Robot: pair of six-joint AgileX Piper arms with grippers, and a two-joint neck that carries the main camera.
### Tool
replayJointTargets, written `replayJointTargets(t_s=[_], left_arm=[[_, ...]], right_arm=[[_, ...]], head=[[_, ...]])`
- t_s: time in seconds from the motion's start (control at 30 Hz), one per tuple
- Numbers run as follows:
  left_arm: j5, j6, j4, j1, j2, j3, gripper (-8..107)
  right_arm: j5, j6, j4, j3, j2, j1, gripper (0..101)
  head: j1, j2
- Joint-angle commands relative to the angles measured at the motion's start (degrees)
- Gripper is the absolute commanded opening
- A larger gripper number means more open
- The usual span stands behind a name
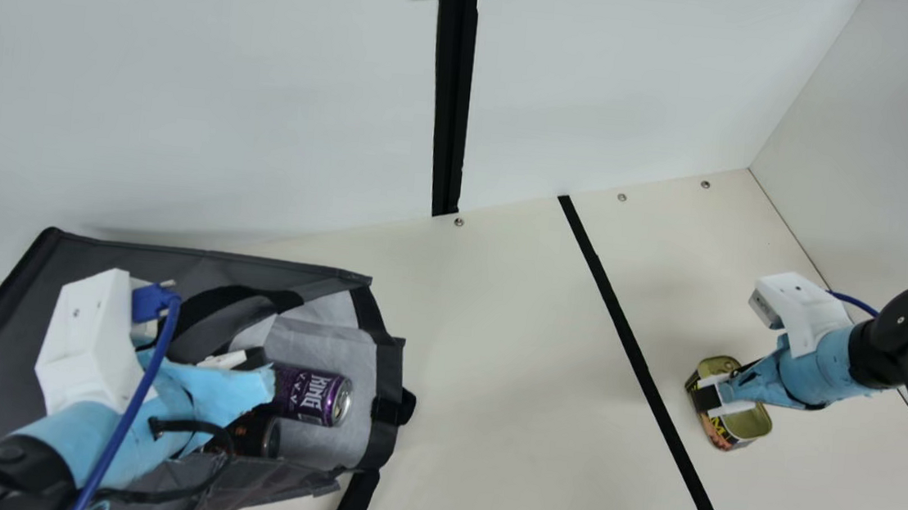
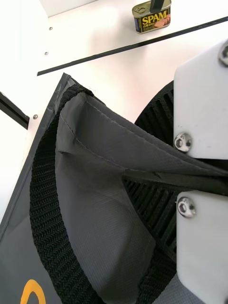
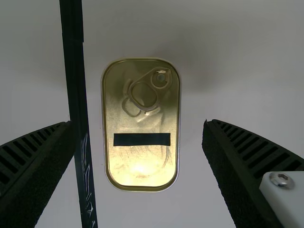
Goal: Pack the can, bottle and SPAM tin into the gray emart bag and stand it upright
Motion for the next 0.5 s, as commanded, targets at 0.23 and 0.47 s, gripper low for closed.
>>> replayJointTargets(t_s=[0.23, 0.47], left_arm=[[0.0, 0.0, 0.0, 0.0, 0.0, 0.0, -8], [0.0, 0.0, 0.0, 0.0, 0.0, 0.0, -8]], right_arm=[[-2.6, -0.2, -0.6, 0.5, 3.6, 0.6, 95], [-4.0, -0.9, -1.5, 0.8, 5.3, 0.9, 62]], head=[[-1.3, -0.1], [-1.3, -0.1]])
